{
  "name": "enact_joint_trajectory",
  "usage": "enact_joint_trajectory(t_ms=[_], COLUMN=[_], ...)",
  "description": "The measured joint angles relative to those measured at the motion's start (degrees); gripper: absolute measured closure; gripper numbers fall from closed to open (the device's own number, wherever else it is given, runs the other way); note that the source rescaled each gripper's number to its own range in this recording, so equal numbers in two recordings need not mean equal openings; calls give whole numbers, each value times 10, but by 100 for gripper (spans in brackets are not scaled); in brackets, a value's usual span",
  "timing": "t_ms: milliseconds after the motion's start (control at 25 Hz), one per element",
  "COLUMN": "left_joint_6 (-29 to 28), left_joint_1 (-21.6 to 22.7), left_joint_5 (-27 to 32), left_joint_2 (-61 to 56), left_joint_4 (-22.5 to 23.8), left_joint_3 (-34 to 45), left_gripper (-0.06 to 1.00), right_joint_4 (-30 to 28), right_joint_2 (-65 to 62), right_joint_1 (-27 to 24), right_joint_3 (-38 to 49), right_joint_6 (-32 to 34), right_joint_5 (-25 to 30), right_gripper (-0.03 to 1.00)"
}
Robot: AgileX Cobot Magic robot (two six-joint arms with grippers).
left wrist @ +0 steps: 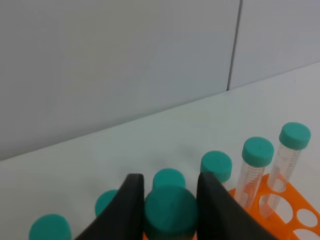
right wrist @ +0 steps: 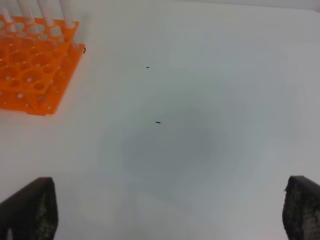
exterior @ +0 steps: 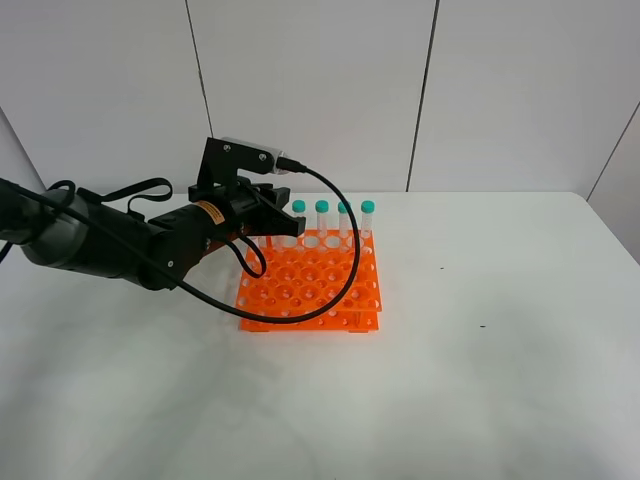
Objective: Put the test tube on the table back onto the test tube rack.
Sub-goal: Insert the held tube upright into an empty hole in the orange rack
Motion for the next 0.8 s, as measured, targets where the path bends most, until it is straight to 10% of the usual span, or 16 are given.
enact_joint_trajectory(t_ms=[800], left_joint_6=[30], left_joint_1=[4], left_joint_5=[-14], left_joint_2=[4], left_joint_4=[0], left_joint_3=[-1], left_gripper=[94], right_joint_4=[0], right_joint_2=[0], right_joint_1=[0], right_joint_3=[0], right_joint_6=[0], right_joint_5=[0], right_gripper=[-3])
